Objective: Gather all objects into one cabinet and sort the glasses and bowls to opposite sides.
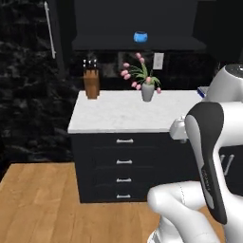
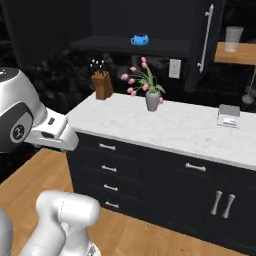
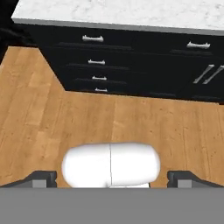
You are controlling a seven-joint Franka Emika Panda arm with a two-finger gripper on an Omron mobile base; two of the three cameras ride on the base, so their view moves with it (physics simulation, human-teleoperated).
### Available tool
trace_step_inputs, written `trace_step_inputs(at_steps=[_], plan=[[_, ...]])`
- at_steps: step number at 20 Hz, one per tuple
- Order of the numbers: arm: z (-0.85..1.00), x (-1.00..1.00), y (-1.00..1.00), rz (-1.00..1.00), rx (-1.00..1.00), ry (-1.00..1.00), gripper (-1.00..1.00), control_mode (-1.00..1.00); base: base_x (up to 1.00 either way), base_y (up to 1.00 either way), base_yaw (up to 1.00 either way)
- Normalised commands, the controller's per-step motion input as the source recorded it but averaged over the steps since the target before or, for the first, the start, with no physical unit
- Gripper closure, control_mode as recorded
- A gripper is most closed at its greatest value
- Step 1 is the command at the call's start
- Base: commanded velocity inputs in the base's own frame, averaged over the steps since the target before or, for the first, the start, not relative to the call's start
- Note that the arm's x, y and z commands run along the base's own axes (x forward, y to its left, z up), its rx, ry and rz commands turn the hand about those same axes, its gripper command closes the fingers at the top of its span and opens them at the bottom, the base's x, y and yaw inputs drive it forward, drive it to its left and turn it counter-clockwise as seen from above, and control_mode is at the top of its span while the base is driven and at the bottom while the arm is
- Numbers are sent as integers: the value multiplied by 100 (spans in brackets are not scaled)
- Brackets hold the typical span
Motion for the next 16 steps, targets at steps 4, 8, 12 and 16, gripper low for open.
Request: trace_step_inputs(at_steps=[4, 8, 12, 16], plan=[[0, 0, 0, 0, 0, 0, -100, 100, 77, 39, -57], [0, 0, 0, 0, 0, 0, -100, 100, 89, 38, -49], [0, 0, 0, 0, 0, 0, -100, 100, 54, 40, -24], [0, 0, 0, 0, 0, 0, -100, 100, 58, 57, -7]])
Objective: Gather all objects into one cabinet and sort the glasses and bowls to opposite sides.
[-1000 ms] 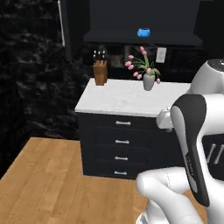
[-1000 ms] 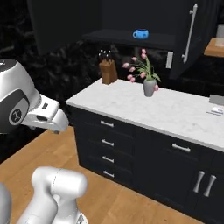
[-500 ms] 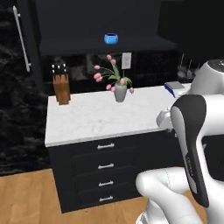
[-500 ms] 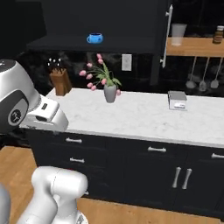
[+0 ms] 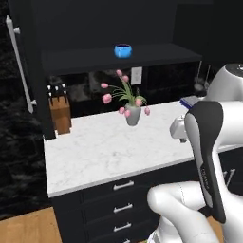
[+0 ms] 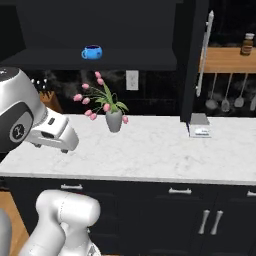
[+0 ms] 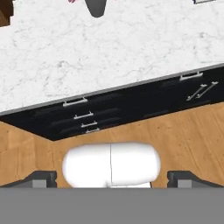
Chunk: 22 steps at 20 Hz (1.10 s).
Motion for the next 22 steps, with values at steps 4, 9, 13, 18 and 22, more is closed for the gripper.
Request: trace_step_inputs(at_steps=[4, 9, 13, 18, 22], plan=[[0, 0, 0, 0, 0, 0, -100, 100, 47, 63, -3], [0, 0, 0, 0, 0, 0, -100, 100, 38, 54, 0], [0, 0, 0, 0, 0, 0, -100, 100, 33, 19, 0], [0, 0, 0, 0, 0, 0, -100, 100, 27, 1, 3], [0, 0, 0, 0, 0, 0, -100, 100, 27, 0, 7]])
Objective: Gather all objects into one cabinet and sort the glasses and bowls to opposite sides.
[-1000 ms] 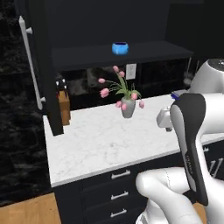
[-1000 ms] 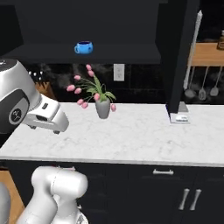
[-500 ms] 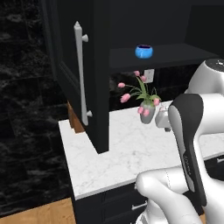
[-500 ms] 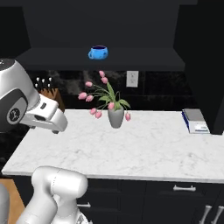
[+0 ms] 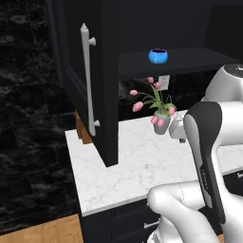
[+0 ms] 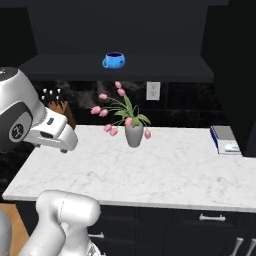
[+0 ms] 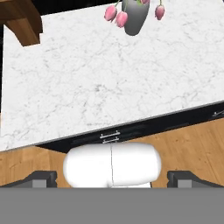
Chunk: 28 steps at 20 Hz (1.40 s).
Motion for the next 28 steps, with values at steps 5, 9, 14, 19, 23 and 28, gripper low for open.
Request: trace_step_inputs(at_steps=[5, 9, 14, 19, 23, 28], plan=[[0, 0, 0, 0, 0, 0, -100, 100, 24, 0, 10], [0, 0, 0, 0, 0, 0, -100, 100, 24, 0, 12], [0, 0, 0, 0, 0, 0, -100, 100, 22, 0, 11], [0, 0, 0, 0, 0, 0, -100, 100, 3, 0, 1], [0, 0, 0, 0, 0, -3, -100, -100, 0, 0, 0], [46, -6, 0, -5, 1, -28, -100, -100, 0, 0, 0]])
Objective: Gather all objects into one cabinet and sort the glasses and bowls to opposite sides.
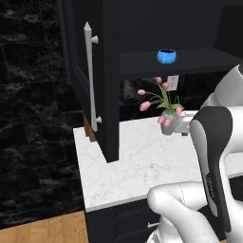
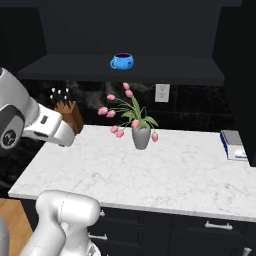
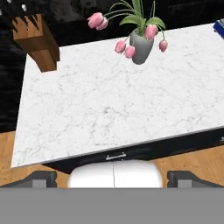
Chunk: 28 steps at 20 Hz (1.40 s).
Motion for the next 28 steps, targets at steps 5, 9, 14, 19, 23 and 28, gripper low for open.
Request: trace_step_inputs(at_steps=[5, 9, 14, 19, 23, 28], plan=[[71, 4, 2, -10, 2, -23, -100, -100, 0, 0, 0], [42, 25, 5, -14, 0, -12, -100, -100, 0, 0, 0], [16, 20, 17, -19, -1, -12, -100, -100, 0, 0, 0], [24, 8, 0, -1, 0, -23, -100, -100, 0, 0, 0], [10, 55, 0, -1, 0, -10, -100, -100, 0, 0, 0], [11, 39, 0, -7, -5, -5, -100, -100, 0, 0, 0]])
